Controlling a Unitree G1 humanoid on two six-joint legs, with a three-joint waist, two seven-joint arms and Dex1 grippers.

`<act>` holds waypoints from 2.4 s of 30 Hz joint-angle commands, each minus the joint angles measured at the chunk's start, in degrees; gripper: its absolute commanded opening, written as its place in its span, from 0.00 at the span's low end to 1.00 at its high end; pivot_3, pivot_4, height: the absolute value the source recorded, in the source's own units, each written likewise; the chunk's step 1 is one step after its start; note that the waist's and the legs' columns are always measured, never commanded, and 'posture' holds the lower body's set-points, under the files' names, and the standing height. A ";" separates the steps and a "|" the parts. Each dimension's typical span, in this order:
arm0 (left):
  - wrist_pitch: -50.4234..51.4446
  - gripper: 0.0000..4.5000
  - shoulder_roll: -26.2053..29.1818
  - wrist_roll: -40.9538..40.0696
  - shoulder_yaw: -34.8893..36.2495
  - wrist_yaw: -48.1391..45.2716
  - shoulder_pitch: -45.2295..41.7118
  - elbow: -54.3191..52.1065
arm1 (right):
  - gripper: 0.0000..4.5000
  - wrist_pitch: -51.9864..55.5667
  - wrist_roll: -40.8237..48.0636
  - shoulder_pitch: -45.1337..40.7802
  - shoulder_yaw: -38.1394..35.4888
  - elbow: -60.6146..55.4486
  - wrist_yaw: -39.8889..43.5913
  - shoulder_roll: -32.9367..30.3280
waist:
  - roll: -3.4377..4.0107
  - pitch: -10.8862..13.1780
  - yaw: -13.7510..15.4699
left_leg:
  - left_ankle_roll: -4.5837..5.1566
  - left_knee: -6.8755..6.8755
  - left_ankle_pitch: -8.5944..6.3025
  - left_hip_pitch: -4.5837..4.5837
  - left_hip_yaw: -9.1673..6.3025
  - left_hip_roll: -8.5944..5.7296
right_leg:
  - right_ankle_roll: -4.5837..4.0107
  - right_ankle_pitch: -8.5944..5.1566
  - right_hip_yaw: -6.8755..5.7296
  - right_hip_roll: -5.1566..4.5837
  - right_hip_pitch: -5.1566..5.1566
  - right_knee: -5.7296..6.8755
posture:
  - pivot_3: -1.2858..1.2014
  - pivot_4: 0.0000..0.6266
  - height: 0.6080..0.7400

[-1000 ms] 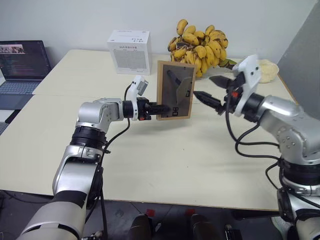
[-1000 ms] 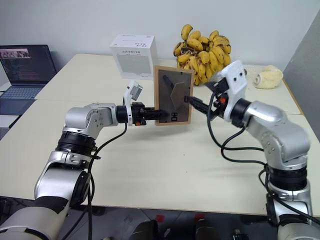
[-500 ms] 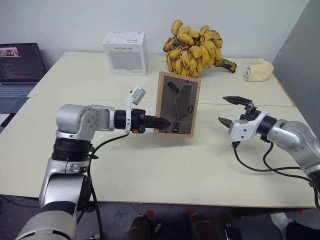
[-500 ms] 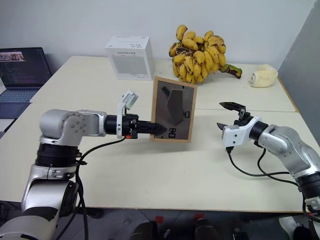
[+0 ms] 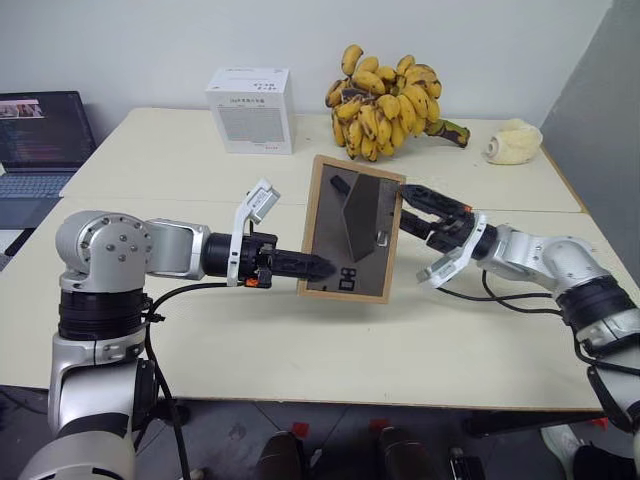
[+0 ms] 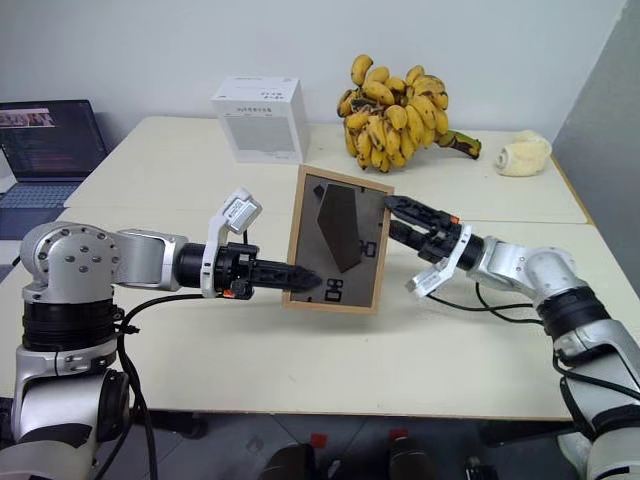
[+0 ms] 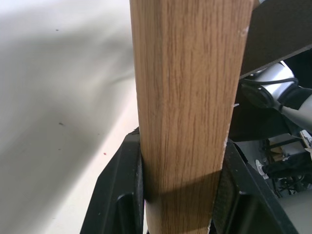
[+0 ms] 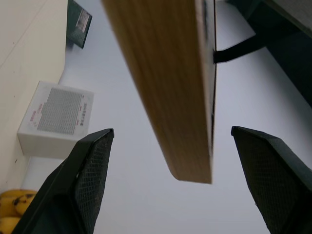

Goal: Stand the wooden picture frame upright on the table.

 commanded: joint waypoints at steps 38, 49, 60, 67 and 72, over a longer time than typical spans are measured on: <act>-2.19 0.52 3.25 -13.84 1.47 11.90 1.57 -1.83 | 0.28 1.54 0.01 -5.75 5.11 0.87 -8.32 0.04 | -0.01 0.00 -0.24 | 0.02 -0.01 0.00 0.10 -0.02 -0.02 | -0.01 0.00 -0.01 0.00 0.09 0.07 | 0.52 0.24 1.00; -24.66 0.67 10.62 -1.27 6.59 -6.03 10.29 -18.24 | 0.28 0.31 -0.23 -8.71 7.26 6.30 -8.67 1.26 | -0.01 0.00 -0.41 | 0.02 -0.04 0.00 0.14 0.01 0.00 | -0.03 -0.01 0.00 0.00 0.10 0.07 | 0.52 0.24 1.00; -40.12 0.67 8.10 5.47 30.66 -0.36 42.17 -42.40 | 0.28 -10.46 15.69 -15.32 3.58 28.66 8.61 9.41 | -0.22 0.03 -0.86 | 0.04 -0.08 -0.01 0.26 0.08 0.06 | -0.18 -0.10 0.04 -0.02 0.17 0.06 | 0.52 0.24 1.00; -44.99 0.67 2.94 9.47 35.45 5.33 59.60 -53.33 | 0.28 -9.49 53.17 -14.24 -13.41 36.74 58.13 19.78 | -0.36 0.08 -1.06 | 0.06 -0.08 -0.03 0.66 -0.22 0.10 | -0.21 -0.11 -0.23 0.01 0.89 -0.14 | 0.52 0.24 1.00; -47.73 0.67 2.30 9.80 35.29 8.24 62.85 -53.89 | 0.28 29.90 85.62 -8.70 -26.60 24.05 112.28 27.87 | -0.23 0.22 -0.67 | 0.05 -0.35 -0.08 1.81 -0.59 0.18 | -0.30 -0.17 -0.65 0.04 2.34 -0.59 | 0.52 0.24 1.00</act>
